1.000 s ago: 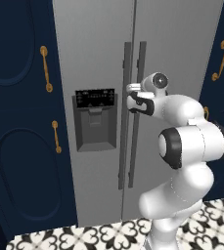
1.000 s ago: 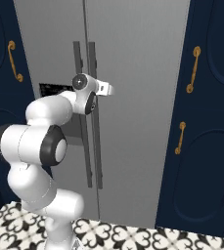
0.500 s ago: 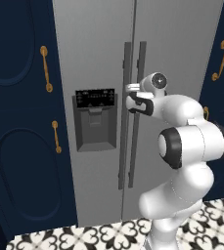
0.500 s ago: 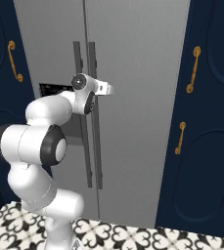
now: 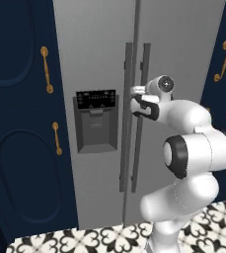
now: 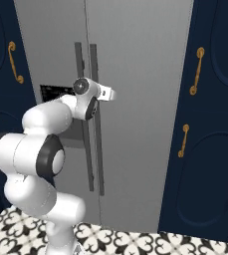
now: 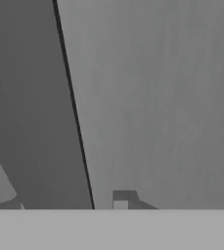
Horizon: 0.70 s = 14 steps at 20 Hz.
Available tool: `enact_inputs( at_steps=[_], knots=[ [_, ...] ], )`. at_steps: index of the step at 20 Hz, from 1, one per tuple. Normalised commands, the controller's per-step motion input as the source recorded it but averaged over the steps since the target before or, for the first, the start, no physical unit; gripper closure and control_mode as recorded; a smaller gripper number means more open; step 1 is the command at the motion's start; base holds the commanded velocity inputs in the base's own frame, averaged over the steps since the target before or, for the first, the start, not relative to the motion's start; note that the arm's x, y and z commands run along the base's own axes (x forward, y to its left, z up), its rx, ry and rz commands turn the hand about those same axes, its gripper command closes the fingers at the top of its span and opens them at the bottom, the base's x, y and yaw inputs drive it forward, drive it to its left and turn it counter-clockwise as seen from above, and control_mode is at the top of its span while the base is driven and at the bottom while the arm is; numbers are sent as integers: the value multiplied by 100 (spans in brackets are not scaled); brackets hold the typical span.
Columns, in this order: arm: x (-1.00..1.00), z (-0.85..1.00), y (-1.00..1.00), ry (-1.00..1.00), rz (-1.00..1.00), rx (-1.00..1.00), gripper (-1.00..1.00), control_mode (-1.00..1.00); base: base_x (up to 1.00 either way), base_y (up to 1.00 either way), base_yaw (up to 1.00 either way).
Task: Grab a lemon wedge from the fridge and one ice cube from the ice bowl, and put them in the glass of lemonade.
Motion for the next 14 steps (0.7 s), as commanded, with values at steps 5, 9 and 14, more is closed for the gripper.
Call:
enact_inputs(
  at_steps=[5, 9, 14],
  knots=[
    [-73, 11, -97, 0, -8, 17, 100, -100, 0, 0, 0],
    [-86, 16, -100, 0, -10, 20, 100, -100, 0, 0, 0],
    [-89, 19, -100, 0, -12, 19, 100, -100, 0, 0, 0]
  ],
)
